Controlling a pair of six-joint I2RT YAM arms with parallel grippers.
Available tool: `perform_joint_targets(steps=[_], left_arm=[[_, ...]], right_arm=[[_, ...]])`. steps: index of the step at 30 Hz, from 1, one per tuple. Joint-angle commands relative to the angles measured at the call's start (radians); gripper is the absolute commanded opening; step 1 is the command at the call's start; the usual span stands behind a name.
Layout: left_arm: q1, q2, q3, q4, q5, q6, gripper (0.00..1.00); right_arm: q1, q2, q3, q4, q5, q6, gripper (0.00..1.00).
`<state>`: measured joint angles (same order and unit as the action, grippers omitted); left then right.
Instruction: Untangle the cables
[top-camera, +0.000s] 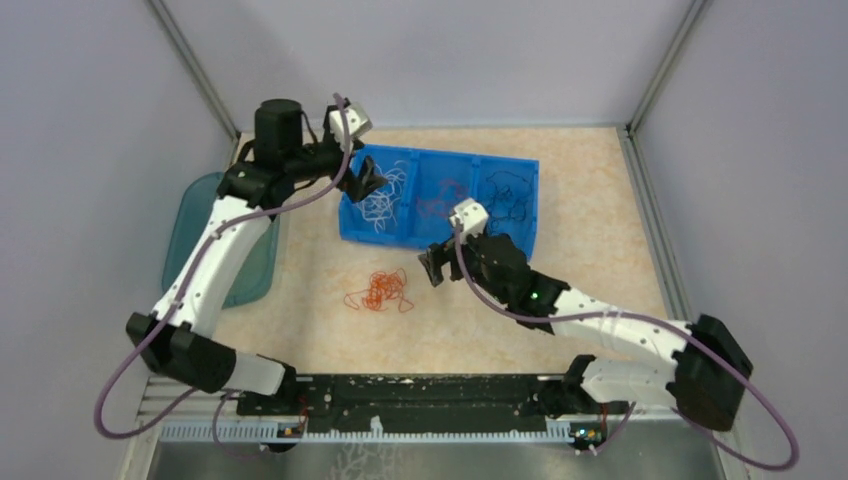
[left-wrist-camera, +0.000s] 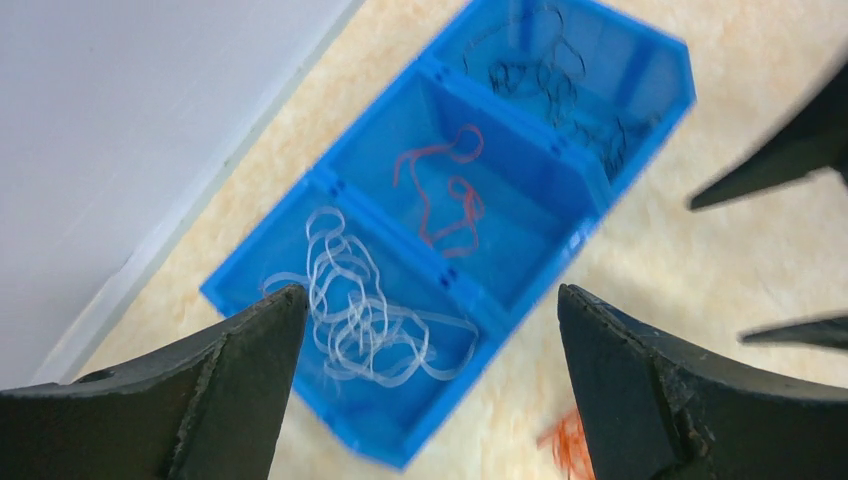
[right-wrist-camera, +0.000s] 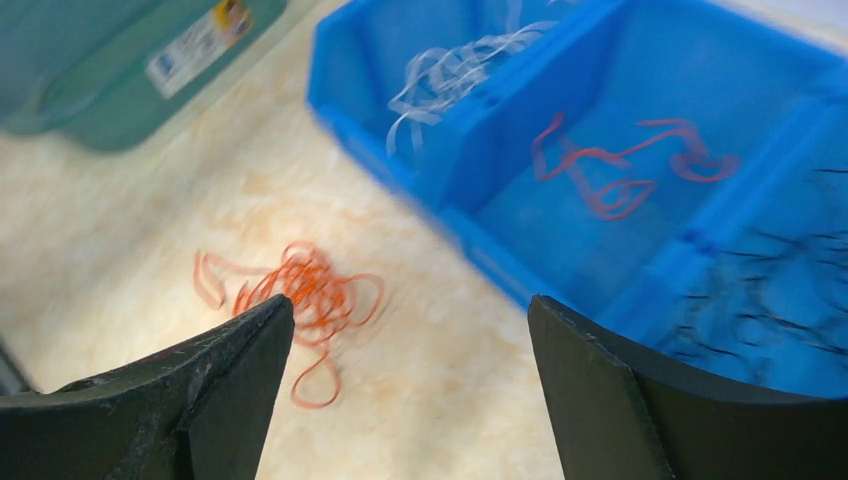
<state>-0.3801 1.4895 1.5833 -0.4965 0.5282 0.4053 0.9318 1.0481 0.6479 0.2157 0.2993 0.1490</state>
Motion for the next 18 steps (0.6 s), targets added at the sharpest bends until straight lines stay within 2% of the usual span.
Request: perform_joint_targets(steps=[1,5,9,13,18], left_arm=[[0.048,-0.154,-0.153,-0.236,0.154,0.213,1.00],[0.058,-0.284,-0.327,-0.313,0.132,0.339,1.00],[0.058,-0.332,-0.505,-0.325,0.079,0.452,0.97],[0.058,-0.291,-0.607,-0.378,0.030,0.578,0.86],[0.059,-0.193,-0.675,-0.395,-0.002,0.677,0.80]], right_arm=[[0.000,0.134,0.062,0.075,-0.300,-0.027,0.88],[0.008,0.228,0.065,0.133,-0.295,-0.033,0.88],[0.010,0.192,0.012,0.189,-0.227,-0.008,0.88],[0.010,0.073,-0.073,0.221,-0.169,-0.005,0.88],[0.010,-0.059,-0.130,0.217,-0.096,-0.019,0.89]])
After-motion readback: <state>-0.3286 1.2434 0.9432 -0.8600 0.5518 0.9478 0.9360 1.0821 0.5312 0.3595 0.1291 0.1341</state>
